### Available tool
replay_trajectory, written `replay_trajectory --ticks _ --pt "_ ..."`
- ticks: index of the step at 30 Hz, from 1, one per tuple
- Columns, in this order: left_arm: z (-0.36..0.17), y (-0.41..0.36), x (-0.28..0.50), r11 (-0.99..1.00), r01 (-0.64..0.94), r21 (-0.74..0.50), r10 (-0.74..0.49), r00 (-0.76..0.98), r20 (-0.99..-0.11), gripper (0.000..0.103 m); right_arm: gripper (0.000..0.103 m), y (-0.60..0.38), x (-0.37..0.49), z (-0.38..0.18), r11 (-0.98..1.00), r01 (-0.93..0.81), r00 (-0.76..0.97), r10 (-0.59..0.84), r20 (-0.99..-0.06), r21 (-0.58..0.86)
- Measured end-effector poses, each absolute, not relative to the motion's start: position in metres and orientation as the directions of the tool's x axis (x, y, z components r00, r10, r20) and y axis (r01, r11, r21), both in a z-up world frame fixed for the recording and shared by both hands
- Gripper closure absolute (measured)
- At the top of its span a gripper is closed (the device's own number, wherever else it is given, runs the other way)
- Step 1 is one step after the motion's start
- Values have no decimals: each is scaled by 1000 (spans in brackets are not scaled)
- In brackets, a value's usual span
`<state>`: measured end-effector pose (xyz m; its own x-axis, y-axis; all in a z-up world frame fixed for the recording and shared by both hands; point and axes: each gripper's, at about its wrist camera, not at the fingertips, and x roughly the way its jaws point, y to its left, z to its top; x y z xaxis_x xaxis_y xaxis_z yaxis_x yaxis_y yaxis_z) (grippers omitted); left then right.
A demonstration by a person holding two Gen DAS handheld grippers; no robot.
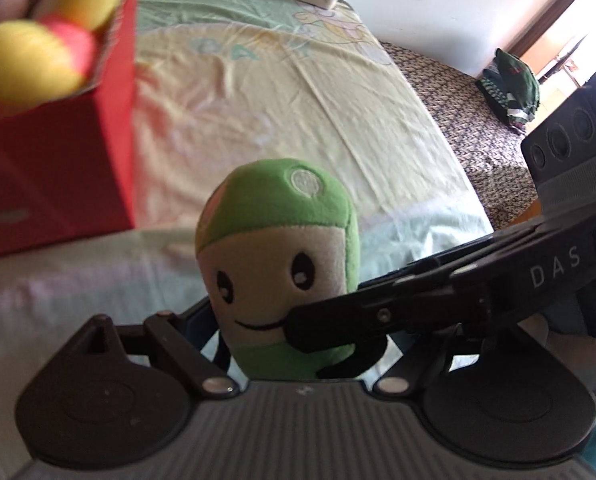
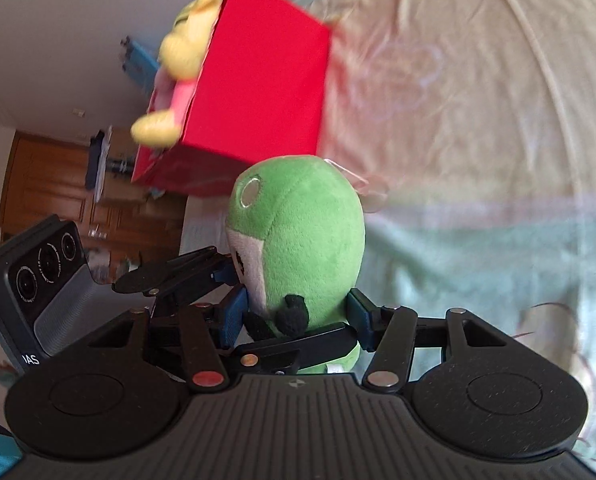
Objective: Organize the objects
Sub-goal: 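Lift the pickle plush off the bed with the right gripper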
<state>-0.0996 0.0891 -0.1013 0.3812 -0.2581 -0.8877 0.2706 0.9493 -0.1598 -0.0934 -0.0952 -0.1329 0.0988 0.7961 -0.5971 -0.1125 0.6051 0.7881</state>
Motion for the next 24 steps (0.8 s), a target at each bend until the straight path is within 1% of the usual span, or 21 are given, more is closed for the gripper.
replay_trajectory --ticks 5,11,24 --pt "-94 118 -121 970 195 -144 -214 407 -888 20 46 -58 -95 -133 586 -164 21 806 -591 793" --pt "-86 155 -137 979 141 -148 -195 425 -884 20 46 -17 -93 -131 582 -203 -38 799 -600 787" --pt "-56 265 -168 978 154 -143 -199 453 -869 20 46 90 -99 -116 584 -236 -53 791 -610 777"
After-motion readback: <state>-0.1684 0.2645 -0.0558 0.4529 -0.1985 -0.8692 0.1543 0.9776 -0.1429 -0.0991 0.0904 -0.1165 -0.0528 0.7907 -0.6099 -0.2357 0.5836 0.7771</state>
